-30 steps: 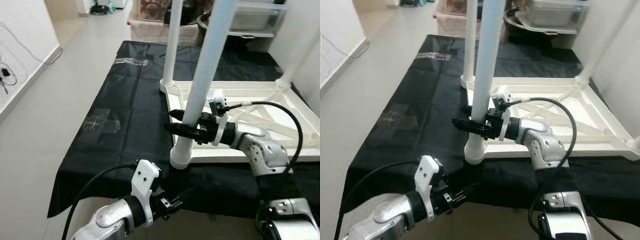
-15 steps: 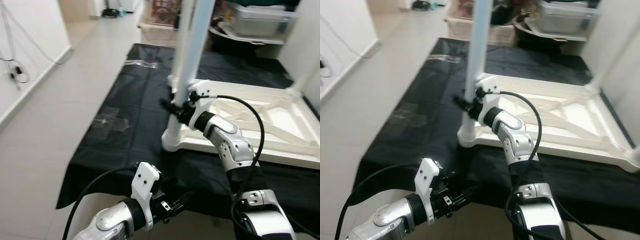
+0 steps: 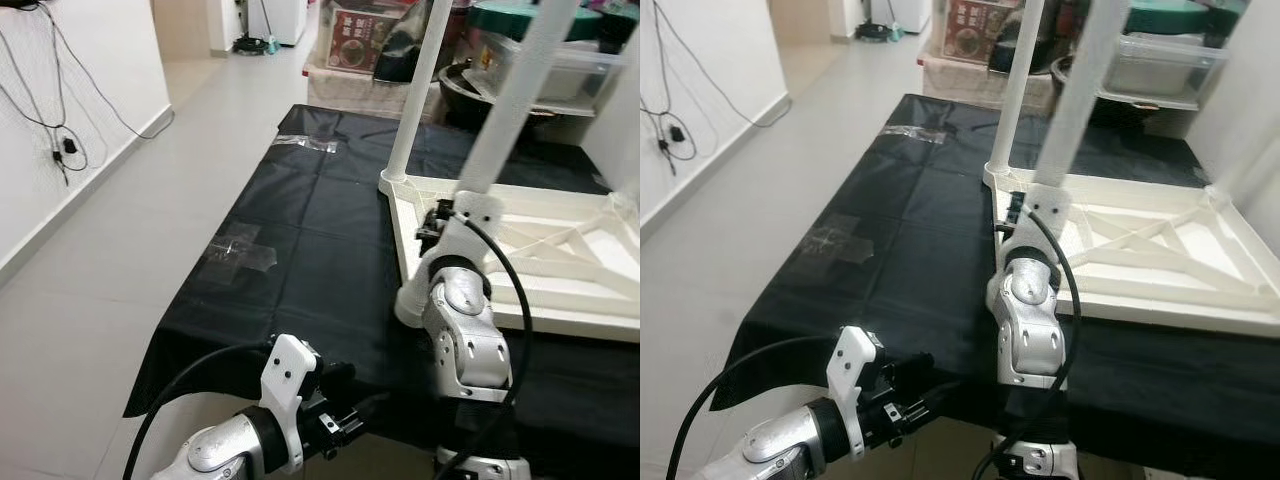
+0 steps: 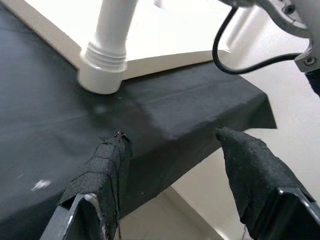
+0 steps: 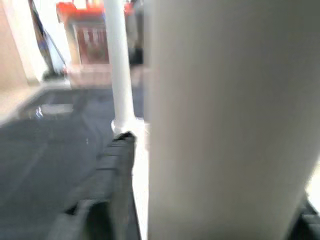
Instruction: Building children table
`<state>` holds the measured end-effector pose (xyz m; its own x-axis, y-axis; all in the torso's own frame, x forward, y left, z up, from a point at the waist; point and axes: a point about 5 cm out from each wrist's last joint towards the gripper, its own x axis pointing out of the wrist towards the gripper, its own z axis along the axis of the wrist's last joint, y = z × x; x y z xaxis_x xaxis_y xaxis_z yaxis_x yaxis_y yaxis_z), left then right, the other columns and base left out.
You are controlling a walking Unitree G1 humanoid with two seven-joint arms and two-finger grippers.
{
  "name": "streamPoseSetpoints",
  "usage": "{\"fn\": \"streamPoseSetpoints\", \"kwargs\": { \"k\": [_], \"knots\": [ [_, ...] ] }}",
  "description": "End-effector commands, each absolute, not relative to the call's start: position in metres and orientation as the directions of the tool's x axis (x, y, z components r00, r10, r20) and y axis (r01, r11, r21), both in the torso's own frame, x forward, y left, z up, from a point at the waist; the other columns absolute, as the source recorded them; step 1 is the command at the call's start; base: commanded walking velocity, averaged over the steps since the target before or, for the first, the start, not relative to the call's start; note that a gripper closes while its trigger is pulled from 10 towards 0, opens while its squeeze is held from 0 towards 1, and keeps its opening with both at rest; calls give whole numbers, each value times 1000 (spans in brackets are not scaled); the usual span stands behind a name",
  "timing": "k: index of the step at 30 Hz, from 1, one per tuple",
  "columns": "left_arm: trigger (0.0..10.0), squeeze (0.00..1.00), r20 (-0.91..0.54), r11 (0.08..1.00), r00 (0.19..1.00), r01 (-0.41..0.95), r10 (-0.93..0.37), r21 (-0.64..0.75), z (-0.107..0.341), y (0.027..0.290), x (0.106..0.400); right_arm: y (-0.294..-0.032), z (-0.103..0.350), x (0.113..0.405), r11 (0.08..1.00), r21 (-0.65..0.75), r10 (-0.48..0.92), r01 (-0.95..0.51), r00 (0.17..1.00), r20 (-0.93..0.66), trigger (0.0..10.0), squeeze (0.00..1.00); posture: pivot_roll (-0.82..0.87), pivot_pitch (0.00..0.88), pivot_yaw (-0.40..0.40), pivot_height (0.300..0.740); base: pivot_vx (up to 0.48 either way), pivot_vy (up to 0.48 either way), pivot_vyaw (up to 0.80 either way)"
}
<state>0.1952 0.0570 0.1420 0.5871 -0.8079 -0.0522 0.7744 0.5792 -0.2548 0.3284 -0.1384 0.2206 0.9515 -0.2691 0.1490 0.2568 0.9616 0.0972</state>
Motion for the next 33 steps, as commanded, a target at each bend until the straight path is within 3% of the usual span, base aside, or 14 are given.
{"fn": "streamPoseSetpoints", "kwargs": {
  "k": [1,3,4,7,9,10,12,13,19,26,27,28,29,33],
  "knots": [
    [10000,0,-73,581,585,771,-808,-260,137,58,194,-105,207,322,965,208,-187,162,977,104,10000,1000,189,45,-106,740,0,0,0],
    [10000,0,-73,581,584,771,-808,-259,137,58,195,-98,209,323,970,226,-127,92,981,144,10000,1000,188,47,-104,740,0,0,0],
    [10000,0,-73,580,584,772,-809,-259,137,57,195,-101,209,328,964,264,-29,-18,985,173,10000,0,187,49,-104,740,0,0,0],
    [10000,0,-72,579,583,773,-809,-258,137,57,196,-108,210,332,954,252,107,-159,972,207,10000,0,185,50,-105,740,0,0,0],
    [10000,0,-71,577,581,774,-811,-259,137,57,197,-123,207,332,822,195,506,-534,844,178,10000,0,179,44,-98,740,0,0,0],
    [10000,0,-71,577,581,774,-811,-259,137,57,197,-123,207,332,822,195,506,-534,844,178,10000,0,179,44,-98,740,0,0,0],
    [10000,0,-71,576,580,775,-812,-259,136,56,198,-129,207,327,705,165,676,-690,724,138,10000,0,179,44,-99,740,0,0,0],
    [10000,0,-71,575,578,776,-813,-258,136,56,198,-133,208,321,581,127,801,-804,592,85,10000,0,183,41,-99,740,0,0,0],
    [10000,0,-71,574,577,779,-814,-252,135,55,199,-130,212,322,334,101,942,-937,335,-8,10000,0,207,36,-110,740,0,0,0],
    [10000,0,-71,579,582,776,-810,-250,135,56,199,-121,217,331,245,69,969,-967,245,-3,10000,0,215,38,-111,740,0,0,0],
    [10000,0,-72,580,583,775,-809,-249,135,57,199,-119,219,333,224,59,974,-973,225,0,7216,0,221,39,-115,740,0,0,0],
    [10000,0,-72,580,583,775,-809,-249,135,57,199,-119,219,333,224,59,974,-973,225,0,7216,0,221,39,-115,740,0,0,0],
    [10000,0,-72,582,585,774,-808,-248,135,57,199,-117,220,337,247,43,969,-968,248,21,0,0,221,39,-115,740,0,0,0],
    [10000,0,-71,582,585,774,-808,-248,135,57,198,-119,218,341,349,12,936,-937,350,39,0,0,222,40,-117,740,0,0,0]
  ]
}}
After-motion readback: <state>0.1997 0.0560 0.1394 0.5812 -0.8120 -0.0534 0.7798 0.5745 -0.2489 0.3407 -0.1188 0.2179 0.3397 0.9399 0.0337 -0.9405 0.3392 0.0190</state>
